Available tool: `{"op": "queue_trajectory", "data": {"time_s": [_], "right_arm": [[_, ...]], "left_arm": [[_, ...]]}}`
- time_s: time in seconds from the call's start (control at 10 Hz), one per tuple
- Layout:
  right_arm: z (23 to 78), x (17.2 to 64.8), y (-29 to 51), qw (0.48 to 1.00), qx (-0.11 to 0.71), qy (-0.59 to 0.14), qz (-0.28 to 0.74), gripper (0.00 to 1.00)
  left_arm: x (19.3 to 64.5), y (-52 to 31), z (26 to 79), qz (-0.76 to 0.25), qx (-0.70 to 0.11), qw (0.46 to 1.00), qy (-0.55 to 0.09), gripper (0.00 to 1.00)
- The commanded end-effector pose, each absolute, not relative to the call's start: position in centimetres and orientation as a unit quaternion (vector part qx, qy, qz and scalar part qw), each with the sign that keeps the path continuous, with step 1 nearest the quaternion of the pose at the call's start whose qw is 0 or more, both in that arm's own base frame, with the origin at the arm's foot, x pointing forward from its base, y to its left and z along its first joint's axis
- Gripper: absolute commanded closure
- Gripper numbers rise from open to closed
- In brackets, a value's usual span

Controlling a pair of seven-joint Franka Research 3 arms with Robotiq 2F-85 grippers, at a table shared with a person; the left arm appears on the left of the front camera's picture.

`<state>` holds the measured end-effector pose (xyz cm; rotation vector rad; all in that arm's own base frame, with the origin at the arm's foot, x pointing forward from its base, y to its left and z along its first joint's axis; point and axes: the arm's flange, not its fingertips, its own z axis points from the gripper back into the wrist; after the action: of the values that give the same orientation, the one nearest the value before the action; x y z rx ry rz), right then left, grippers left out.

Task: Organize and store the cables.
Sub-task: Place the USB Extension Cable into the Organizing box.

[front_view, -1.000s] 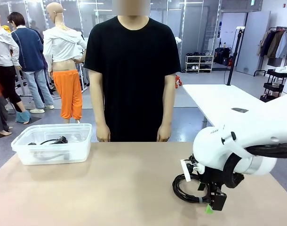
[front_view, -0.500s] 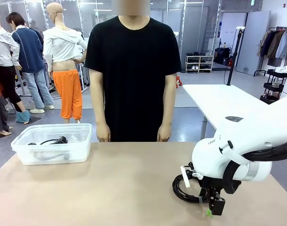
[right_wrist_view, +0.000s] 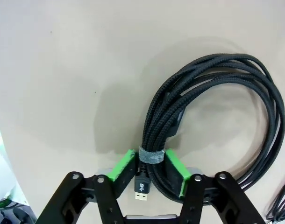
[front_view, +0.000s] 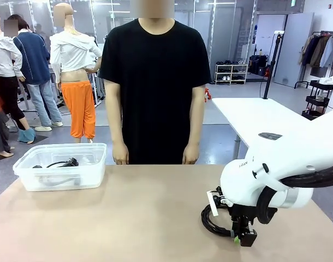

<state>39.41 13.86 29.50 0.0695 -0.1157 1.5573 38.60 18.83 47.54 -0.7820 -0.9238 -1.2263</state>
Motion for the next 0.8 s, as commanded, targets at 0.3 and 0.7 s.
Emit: {"op": "queue_trajectory", "data": {"time_s": [0.3, 0.7], "right_arm": [[33.7, 40.1, 16.0, 0.732, 0.077, -0.051, 0.675, 1.00], [39.6, 40.2, 17.9, 0.715, 0.068, -0.062, 0.693, 1.00]], "left_arm": [[38.3, 18.9, 47.7, -0.542, -0.348, 0.646, -0.411, 0.00], [38.3, 18.9, 47.7, -0.542, -0.348, 0.646, -0.411, 0.00]]}}
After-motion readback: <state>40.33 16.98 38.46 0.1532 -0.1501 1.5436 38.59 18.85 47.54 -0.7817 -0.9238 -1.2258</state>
